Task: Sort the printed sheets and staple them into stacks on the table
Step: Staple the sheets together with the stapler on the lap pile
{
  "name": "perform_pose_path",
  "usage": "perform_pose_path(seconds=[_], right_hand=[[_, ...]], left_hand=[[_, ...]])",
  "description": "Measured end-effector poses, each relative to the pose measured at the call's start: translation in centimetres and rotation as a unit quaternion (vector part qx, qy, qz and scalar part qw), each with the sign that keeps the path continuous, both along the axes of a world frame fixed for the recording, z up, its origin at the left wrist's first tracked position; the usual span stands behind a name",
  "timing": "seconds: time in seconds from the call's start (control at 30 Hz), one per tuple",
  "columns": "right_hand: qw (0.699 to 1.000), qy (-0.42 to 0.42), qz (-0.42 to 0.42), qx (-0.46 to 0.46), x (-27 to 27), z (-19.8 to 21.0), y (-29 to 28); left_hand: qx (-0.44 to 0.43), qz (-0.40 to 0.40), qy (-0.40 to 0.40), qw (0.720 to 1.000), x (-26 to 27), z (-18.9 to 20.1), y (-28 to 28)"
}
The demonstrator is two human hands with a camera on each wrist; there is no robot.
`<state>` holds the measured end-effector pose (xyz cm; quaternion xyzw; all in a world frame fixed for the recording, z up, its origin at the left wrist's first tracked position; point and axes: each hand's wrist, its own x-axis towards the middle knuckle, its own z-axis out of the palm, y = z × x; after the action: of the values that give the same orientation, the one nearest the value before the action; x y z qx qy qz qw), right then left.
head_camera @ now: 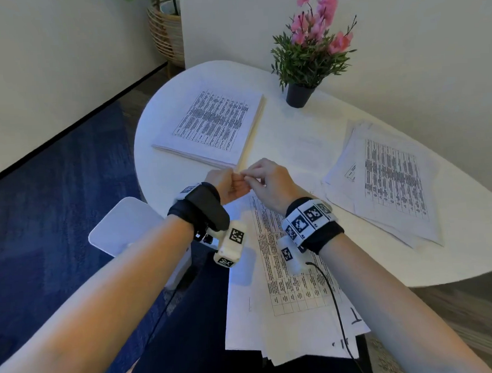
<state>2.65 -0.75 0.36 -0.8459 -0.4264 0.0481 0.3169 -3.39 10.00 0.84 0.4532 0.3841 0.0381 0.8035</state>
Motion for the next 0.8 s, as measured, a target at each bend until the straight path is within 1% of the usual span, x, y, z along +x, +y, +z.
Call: perform_pose_path(seconds=[0.07, 0.1, 0.17, 0.2, 0.27, 0.3, 0.33, 0.4, 0.43, 0.5, 0.57, 0.6, 0.63, 0.7, 0.77, 0.8], right_hand=[[1.000, 0.016, -0.022, -0.010, 0.1, 0.5, -0.8], [0.999, 0.015, -0.038, -0.013, 0.2, 0.8, -1.5], [0.996, 0.000, -0.083, -0.045, 0.7, 1.4, -3.1], [0.990, -0.018, -0.108, -0.086, 1.0, 1.6, -4.1], [0.968, -0.051, -0.146, -0.199, 1.2, 1.7, -5.9], [0.955, -0.055, -0.153, -0.248, 1.2, 1.6, -6.6], [0.945, -0.049, -0.154, -0.283, 1.1, 1.4, -7.3], [0.938, -0.036, -0.152, -0.309, 1.0, 1.1, -8.0], [0.938, -0.036, -0.154, -0.310, 0.9, 1.1, -8.3], [0.937, -0.038, -0.165, -0.306, 0.9, 0.9, -8.5], [0.935, -0.023, -0.176, -0.306, 1.0, 0.7, -8.7], [0.935, -0.012, -0.179, -0.306, 1.1, 0.5, -8.9], [0.936, 0.000, -0.180, -0.302, 1.2, 0.4, -9.0], [0.942, 0.016, -0.183, -0.282, 1.4, 0.4, -9.5], [0.946, 0.015, -0.189, -0.263, 1.3, 0.5, -9.9], [0.946, 0.011, -0.196, -0.256, 1.3, 0.5, -10.2]], left_hand=[[-0.008, 0.012, 0.014, 1.000, -0.5, -0.5, 0.8], [-0.005, 0.034, 0.015, 0.999, -0.7, -0.8, 1.7], [0.006, 0.107, 0.008, 0.994, -1.8, -1.4, 4.3], [0.008, 0.157, 0.005, 0.988, -2.6, -1.8, 6.1], [0.043, 0.256, 0.035, 0.965, -5.3, -3.0, 9.8], [0.078, 0.292, 0.063, 0.951, -6.9, -4.2, 11.7], [0.115, 0.310, 0.092, 0.939, -8.6, -5.1, 12.8], [0.164, 0.306, 0.150, 0.926, -11.3, -7.6, 14.4], [0.164, 0.283, 0.175, 0.929, -12.0, -8.4, 14.3], [0.209, 0.191, 0.225, 0.932, -12.8, -9.1, 13.6], [0.242, 0.144, 0.256, 0.925, -13.2, -9.3, 13.0], [0.246, 0.126, 0.260, 0.925, -13.3, -9.2, 12.5], [0.277, 0.089, 0.268, 0.918, -13.4, -8.6, 11.6], [0.327, 0.054, 0.259, 0.907, -13.3, -7.9, 10.4], [0.337, 0.032, 0.228, 0.913, -13.2, -6.8, 8.5], [0.327, 0.036, 0.204, 0.922, -13.1, -6.6, 7.8]])
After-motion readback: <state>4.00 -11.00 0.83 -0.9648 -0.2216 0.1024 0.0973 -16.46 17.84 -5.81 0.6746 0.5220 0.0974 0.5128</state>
